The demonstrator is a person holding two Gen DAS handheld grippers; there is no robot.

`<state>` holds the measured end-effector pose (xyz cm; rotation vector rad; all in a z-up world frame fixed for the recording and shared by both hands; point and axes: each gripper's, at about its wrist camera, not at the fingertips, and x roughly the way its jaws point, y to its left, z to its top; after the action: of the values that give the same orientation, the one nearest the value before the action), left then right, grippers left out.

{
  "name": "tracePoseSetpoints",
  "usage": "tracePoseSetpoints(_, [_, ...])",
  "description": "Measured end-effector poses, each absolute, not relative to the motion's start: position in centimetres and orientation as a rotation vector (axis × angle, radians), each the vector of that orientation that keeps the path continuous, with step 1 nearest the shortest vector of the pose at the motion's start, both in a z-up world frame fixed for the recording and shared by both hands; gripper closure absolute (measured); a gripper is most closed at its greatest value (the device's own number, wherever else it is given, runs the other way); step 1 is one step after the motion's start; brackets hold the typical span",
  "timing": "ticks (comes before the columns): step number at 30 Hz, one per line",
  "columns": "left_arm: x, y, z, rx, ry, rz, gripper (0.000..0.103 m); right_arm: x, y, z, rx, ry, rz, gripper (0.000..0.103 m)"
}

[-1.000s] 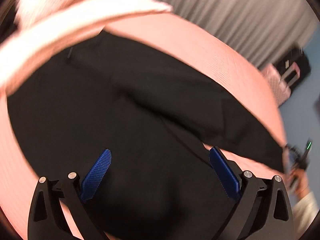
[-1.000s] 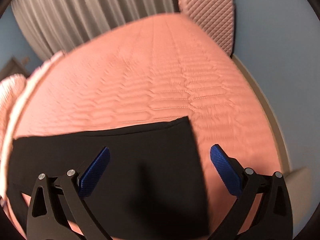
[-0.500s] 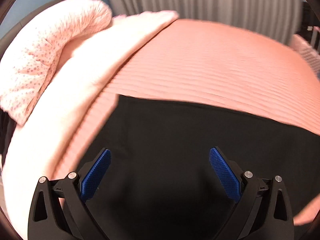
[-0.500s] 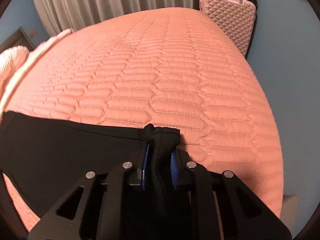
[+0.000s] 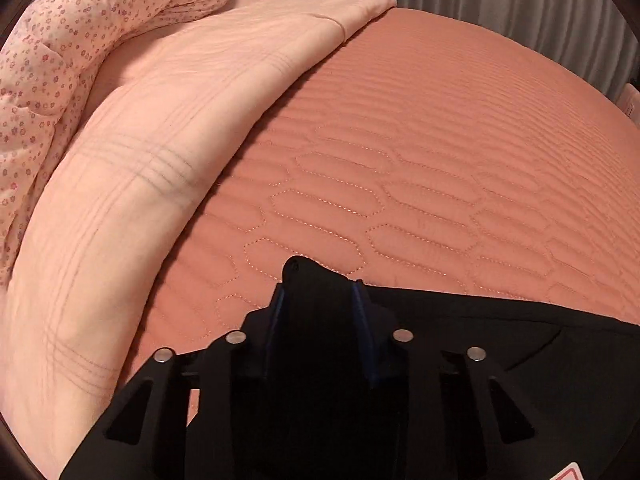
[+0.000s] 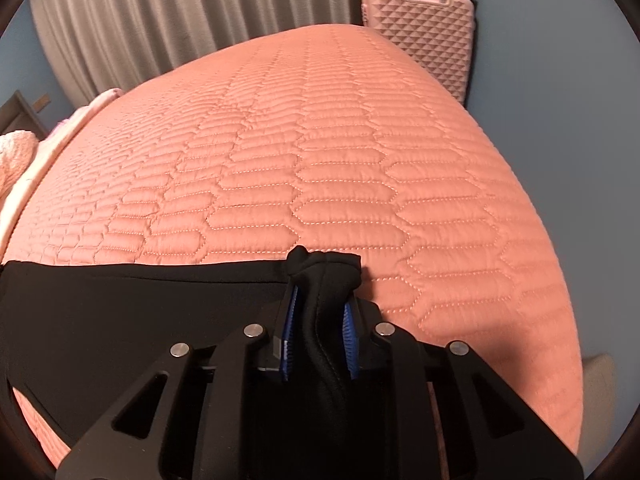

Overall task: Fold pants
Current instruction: 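Lift the held leg over onto the other leg and open both grippers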

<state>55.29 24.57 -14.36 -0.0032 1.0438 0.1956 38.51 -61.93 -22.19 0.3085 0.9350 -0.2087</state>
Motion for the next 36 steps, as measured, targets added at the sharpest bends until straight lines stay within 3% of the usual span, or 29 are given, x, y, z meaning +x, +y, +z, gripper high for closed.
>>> tracePoseSetpoints(3, [52.6,23.7,-11.5,-0.031,0.992,0.138,0.09,37.9,-60.3,-20.4,0.262,0.935,-0.204,0.096])
tracePoseSetpoints(14, [32.2,26.5,3.2,-0.105,0.8,-0.081,0.09,21.2,-55.9,-4.2,0.213,0.712,-0.051,0.096])
tracePoseSetpoints(18, [23.1,29.6,2.8,-0.064,0.853,-0.063,0.089,12.8,-52.9,-3.0,0.14,0.765,-0.028,0.096])
tracePoseSetpoints(22, [19.1,33.8,-2.8,-0.018,0.964,0.015,0.089,6.6,-51.4,-8.2,0.132,0.943,-0.021,0.095])
tracePoseSetpoints(24, [17.9,34.1,-6.9,0.059,1.019,0.076,0.089,4.9,-51.2,-13.0,0.151,1.082,-0.014,0.087])
tracePoseSetpoints(26, [17.4,34.3,-10.6,0.076,1.088,0.112,0.088,3.9,-51.1,-16.5,0.183,1.186,-0.013,0.067])
tracePoseSetpoints(27, [17.2,34.4,-12.4,0.071,1.129,0.14,0.088,3.4,-50.9,-17.7,0.181,1.227,-0.034,0.063])
tracePoseSetpoints(32, [14.5,36.7,-12.5,0.007,1.079,0.313,0.085,-1.3,-52.6,-15.3,0.269,1.11,-0.167,0.016])
tracePoseSetpoints(36, [12.7,36.4,-8.8,0.086,1.001,0.437,0.085,-4.5,-53.9,-13.1,0.342,1.04,-0.215,0.012])
